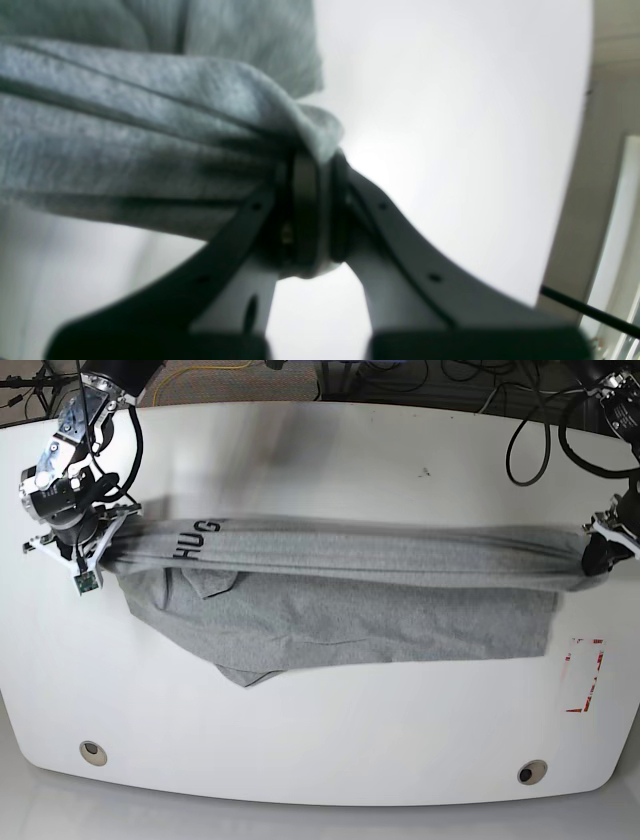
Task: Fold the T-shirt properly
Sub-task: 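Lower the shirt and drag its held edge across the table with both grippers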
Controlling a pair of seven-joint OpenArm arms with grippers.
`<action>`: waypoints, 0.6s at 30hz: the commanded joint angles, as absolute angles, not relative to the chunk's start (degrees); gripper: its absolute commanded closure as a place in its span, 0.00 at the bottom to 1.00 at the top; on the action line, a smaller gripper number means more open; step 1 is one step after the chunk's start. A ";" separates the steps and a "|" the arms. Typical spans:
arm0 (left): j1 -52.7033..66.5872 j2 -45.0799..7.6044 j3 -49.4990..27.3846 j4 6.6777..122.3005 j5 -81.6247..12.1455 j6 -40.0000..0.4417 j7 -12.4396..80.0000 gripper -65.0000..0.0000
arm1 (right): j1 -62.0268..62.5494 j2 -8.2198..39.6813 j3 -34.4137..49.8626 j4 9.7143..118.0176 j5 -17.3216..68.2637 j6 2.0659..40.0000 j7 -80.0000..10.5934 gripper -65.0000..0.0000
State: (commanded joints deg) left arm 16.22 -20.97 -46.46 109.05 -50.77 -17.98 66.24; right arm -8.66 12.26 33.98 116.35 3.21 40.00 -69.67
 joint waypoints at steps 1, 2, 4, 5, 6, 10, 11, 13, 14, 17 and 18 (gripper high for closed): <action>17.89 -20.97 -46.46 108.97 -50.42 -17.98 66.24 0.99 | -9.71 11.82 33.98 116.26 3.21 40.00 -69.58 1.00; 18.51 -20.97 -46.46 108.88 -50.42 -17.98 66.24 0.99 | -10.15 11.65 33.98 116.26 3.21 40.00 -69.58 1.00; 20.53 -20.97 -46.20 108.35 -49.98 -17.98 66.24 0.99 | -11.56 11.21 34.07 116.18 3.21 40.00 -69.41 1.00; 21.05 -20.97 -46.11 108.26 -49.71 -17.98 66.24 0.99 | -12.00 10.95 34.07 116.18 3.21 40.00 -69.14 1.00; 21.58 -20.79 -46.11 107.91 -49.45 -17.98 66.24 0.99 | -12.70 10.42 34.07 116.18 3.12 40.00 -68.79 1.00; 21.85 -20.62 -46.11 107.56 -48.75 -17.98 66.24 0.99 | -14.11 9.45 33.89 116.18 2.95 40.00 -67.74 1.00; 21.85 -20.62 -46.11 107.56 -48.66 -17.98 66.24 0.99 | -14.20 9.45 33.89 116.18 2.86 40.00 -67.56 1.00; 21.85 -20.62 -46.02 107.56 -48.84 -17.98 66.24 0.99 | -14.20 9.45 33.89 116.09 2.86 40.00 -67.30 1.00; 21.76 -20.62 -46.02 107.65 -49.01 -17.98 66.24 0.99 | -13.93 9.45 33.80 116.09 2.86 40.00 -67.30 1.00; 19.38 -20.79 -45.93 108.00 -49.27 -17.98 66.15 0.99 | -13.05 9.45 33.71 116.09 2.86 40.00 -67.30 1.00; 18.07 -20.79 -45.93 108.00 -49.27 -17.98 66.24 0.99 | -12.18 9.45 33.71 116.09 2.86 40.00 -67.30 1.00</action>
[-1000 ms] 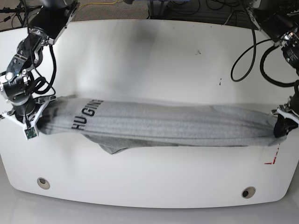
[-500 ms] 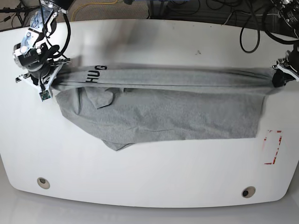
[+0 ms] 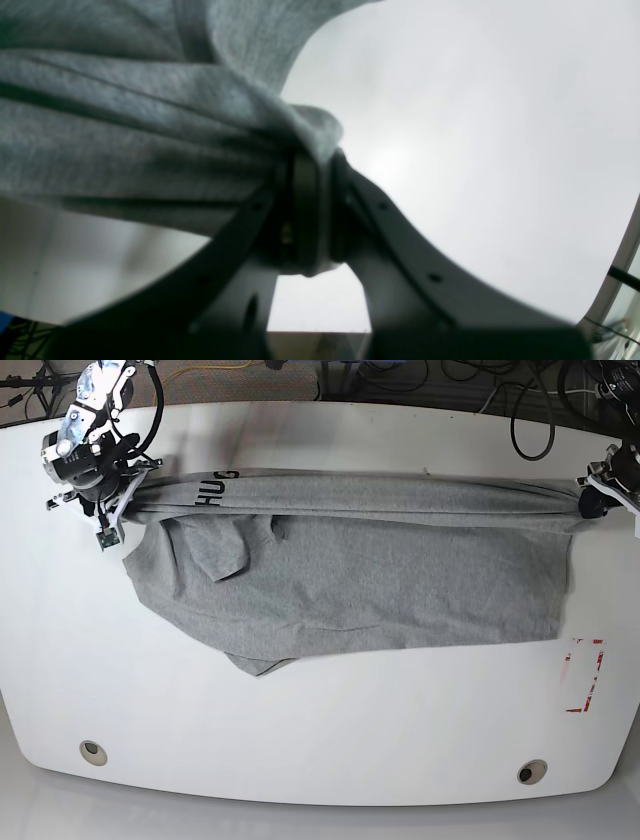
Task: Fold the T-shirt properly
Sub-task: 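Lower the shirt and drag its held edge across the table with both grippers, then lift the shirt high again with both grippers holding its edge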
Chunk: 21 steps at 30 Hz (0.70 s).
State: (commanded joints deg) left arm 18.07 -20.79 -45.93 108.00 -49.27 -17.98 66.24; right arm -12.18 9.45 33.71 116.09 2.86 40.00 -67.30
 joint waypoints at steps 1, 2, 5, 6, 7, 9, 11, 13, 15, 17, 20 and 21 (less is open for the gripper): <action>16.92 -20.79 -45.93 108.00 -49.27 -17.98 66.24 0.99 | -11.56 9.54 33.71 116.09 2.77 40.00 -67.30 1.00; 14.90 -20.88 -45.93 108.00 -49.27 -17.98 66.24 0.99 | -10.24 9.71 33.71 116.09 2.77 40.00 -67.30 1.00; 11.03 -20.97 -45.93 108.00 -49.27 -17.98 66.24 0.99 | -7.87 10.68 33.71 116.09 2.77 40.00 -67.38 1.00; 9.45 -21.14 -45.85 108.00 -49.27 -17.98 66.24 0.99 | -6.90 11.12 33.71 116.00 2.77 40.00 -67.38 1.00; 7.08 -21.58 -45.76 108.00 -49.27 -17.98 66.33 0.98 | -5.41 11.56 33.63 116.00 2.86 40.00 -67.38 1.00; 3.56 -22.11 -44.62 107.82 -49.19 -17.98 66.33 0.98 | -3.03 11.91 33.63 116.00 2.86 40.00 -67.38 1.00; -0.40 -22.55 -42.77 107.65 -48.75 -17.89 66.33 0.98 | -0.31 12.35 33.54 115.91 2.86 40.00 -67.38 1.00; -4.44 -22.55 -41.19 107.65 -48.75 -17.80 66.24 0.98 | 2.51 12.88 33.01 115.82 2.86 40.00 -67.38 1.00; -8.04 -22.55 -39.87 107.56 -48.66 -17.71 66.24 0.98 | 4.88 13.76 31.69 115.30 2.77 40.00 -67.38 1.00; -11.21 -22.55 -38.64 107.47 -48.13 -17.63 66.24 0.98 | 7.08 14.73 30.02 114.68 2.77 40.00 -67.38 1.00; -17.80 -22.29 -34.86 106.42 -44.09 -17.63 66.24 0.98 | 12.09 16.04 27.91 113.45 2.68 40.00 -67.38 1.00; -20.09 -22.11 -33.71 105.71 -42.59 -17.71 66.24 0.98 | 13.67 16.40 27.38 112.92 2.68 40.00 -67.38 1.00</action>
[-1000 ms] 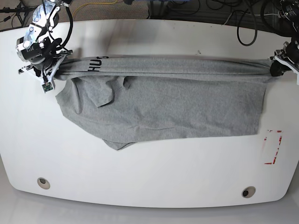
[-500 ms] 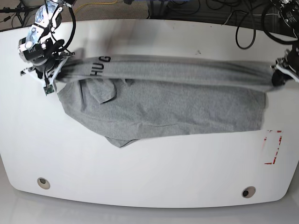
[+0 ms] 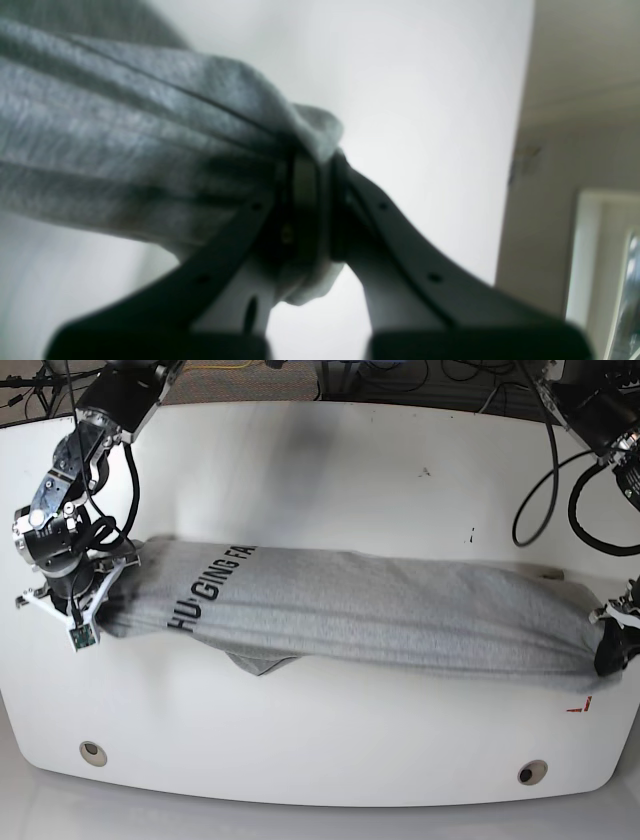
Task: Fold the T-shirt properly
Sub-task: 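Lift the shirt high again with both grippers holding its edge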
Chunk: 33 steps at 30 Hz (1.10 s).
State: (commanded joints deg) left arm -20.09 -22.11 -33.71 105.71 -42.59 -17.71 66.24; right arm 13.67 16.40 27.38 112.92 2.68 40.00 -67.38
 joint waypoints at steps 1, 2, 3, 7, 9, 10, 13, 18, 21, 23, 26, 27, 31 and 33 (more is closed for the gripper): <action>-21.49 -22.11 -33.10 105.19 -41.71 -17.71 66.24 0.98 | 14.64 16.57 27.21 112.48 2.68 40.00 -67.38 1.00; -23.96 -22.11 -32.40 104.31 -40.48 -17.71 66.24 0.98 | 16.40 17.10 26.68 111.69 2.68 40.00 -67.38 1.00; -25.63 -22.11 -31.87 103.60 -39.69 -17.71 66.24 0.98 | 17.63 17.54 26.24 111.08 2.68 40.00 -67.38 1.00; -32.04 -22.02 -30.81 100.35 -37.41 -17.71 66.15 0.98 | 23.34 20.09 23.08 108.44 2.68 40.00 -67.38 1.00; -35.47 -22.02 -30.64 98.77 -36.79 -17.71 66.15 0.98 | 26.51 21.32 20.62 107.65 2.68 40.00 -67.38 1.00; -36.97 -22.02 -30.55 98.07 -36.79 -17.71 66.15 0.98 | 27.91 22.02 19.74 107.38 2.68 40.00 -67.56 1.00; -43.03 -22.37 -30.46 96.04 -36.79 -17.71 66.15 0.99 | 32.84 24.22 17.27 106.95 2.68 40.00 -67.65 1.00; -52.00 -23.34 -29.85 92.97 -36.70 -17.71 66.24 0.99 | 39.78 25.98 13.58 106.86 2.68 40.00 -67.65 0.99; -56.84 -25.10 -27.03 91.03 -36.70 -17.63 65.98 0.99 | 44.18 27.12 10.33 106.86 2.68 40.00 -67.74 0.99; -61.14 -25.45 -25.63 89.63 -36.70 -17.63 65.98 0.99 | 47.78 28.09 8.04 106.86 2.68 40.00 -68.53 0.99; -65.80 -25.54 -24.48 87.69 -36.70 -17.63 65.98 0.99 | 52.97 28.88 5.49 106.86 2.68 40.00 -69.76 0.99; -67.38 -25.63 -23.96 86.99 -36.70 -17.63 65.98 0.99 | 54.73 29.14 4.44 106.86 2.68 40.00 -70.02 0.99; -72.66 -25.71 -22.20 84.00 -36.70 -17.63 65.89 0.99 | 61.23 29.23 1.54 106.77 2.68 40.00 -70.46 0.99; -74.24 -25.71 -21.85 83.12 -36.70 -17.63 65.89 0.99 | 63.52 29.23 0.66 106.42 2.68 40.00 -70.46 0.99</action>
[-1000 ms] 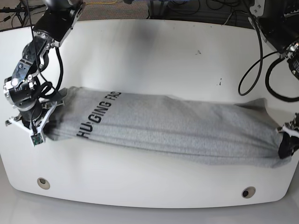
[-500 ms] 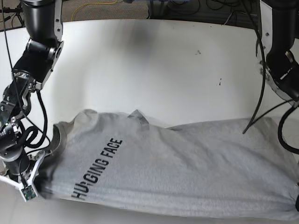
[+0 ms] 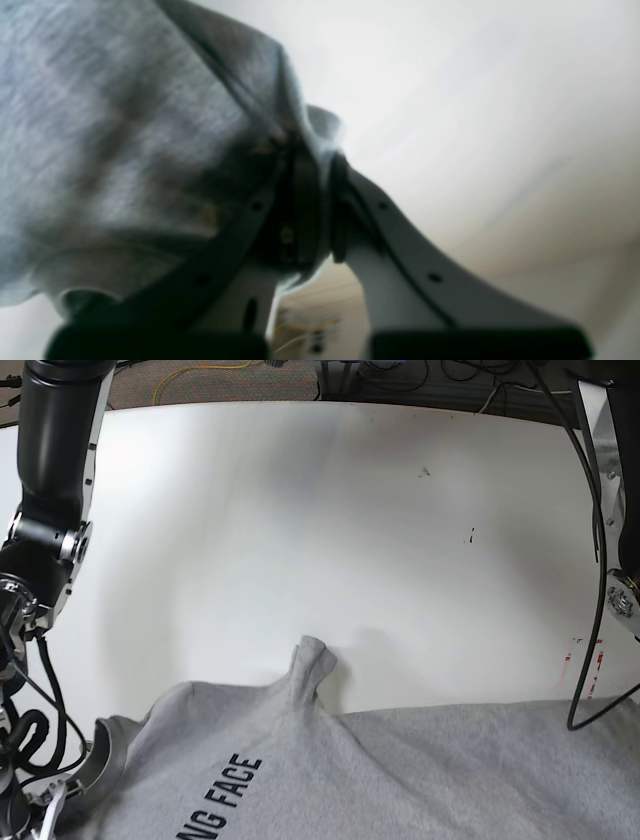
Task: Fold the T-shirt properly
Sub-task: 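Lift the shirt high again with both grippers holding its edge, then lay the shirt down flat, pulling the held edge away from the robot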
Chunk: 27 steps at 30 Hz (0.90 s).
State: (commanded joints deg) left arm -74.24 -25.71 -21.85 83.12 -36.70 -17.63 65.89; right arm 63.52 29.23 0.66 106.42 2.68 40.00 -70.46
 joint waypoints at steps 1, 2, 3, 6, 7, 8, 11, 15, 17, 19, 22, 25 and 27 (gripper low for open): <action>-75.03 -25.63 -21.85 82.68 -36.79 -17.63 65.89 0.99 | 65.10 29.32 0.13 105.98 2.68 40.00 -70.55 0.99; -75.56 -25.54 -21.85 82.51 -36.79 -17.63 65.89 0.99 | 66.07 29.76 -0.13 105.71 2.68 40.00 -70.64 0.99; -75.65 -25.54 -21.76 82.51 -36.79 -17.71 65.89 0.99 | 66.95 30.20 -0.22 105.54 2.68 40.00 -70.90 0.99; -75.47 -25.54 -21.41 82.77 -36.88 -17.80 65.89 0.99 | 68.35 30.73 -1.19 105.27 2.77 40.00 -71.16 0.99; -75.38 -25.54 -21.41 82.86 -36.97 -17.80 65.89 0.99 | 68.35 30.81 -1.45 105.27 2.77 40.00 -71.16 0.99; -74.59 -25.54 -21.49 82.86 -36.97 -17.89 65.98 0.99 | 68.09 30.81 -1.63 105.54 2.77 40.00 -71.25 0.99; -71.52 -25.54 -21.93 82.95 -37.14 -17.89 65.98 0.99 | 65.98 30.81 -1.19 105.63 2.77 40.00 -71.25 0.99; -63.60 -25.54 -22.46 86.73 -37.23 -17.98 65.98 0.99 | 58.07 30.90 3.30 107.56 2.77 40.00 -71.25 1.00; -58.95 -25.45 -23.78 89.54 -37.23 -17.98 66.07 0.99 | 53.41 30.90 6.02 109.41 2.77 40.00 -71.25 1.00; -54.90 -25.27 -25.10 91.65 -37.23 -17.98 66.07 0.99 | 49.45 30.73 8.04 110.99 2.77 40.00 -71.25 1.00; -47.78 -24.40 -26.95 94.64 -38.55 -18.07 66.15 0.99 | 42.24 30.37 10.86 113.63 3.03 40.00 -71.25 1.00; -41.71 -23.87 -29.32 96.75 -40.75 -18.07 66.15 0.99 | 36.00 29.14 13.67 115.21 3.03 40.00 -71.16 1.00; -36.79 -23.69 -30.90 98.42 -42.51 -18.07 66.15 0.99 | 31.34 27.56 16.57 116.00 3.21 40.00 -71.08 1.00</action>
State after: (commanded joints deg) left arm -36.79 -23.69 -30.90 98.42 -42.51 -18.07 66.15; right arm 31.34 27.56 16.57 116.00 3.21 40.00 -71.08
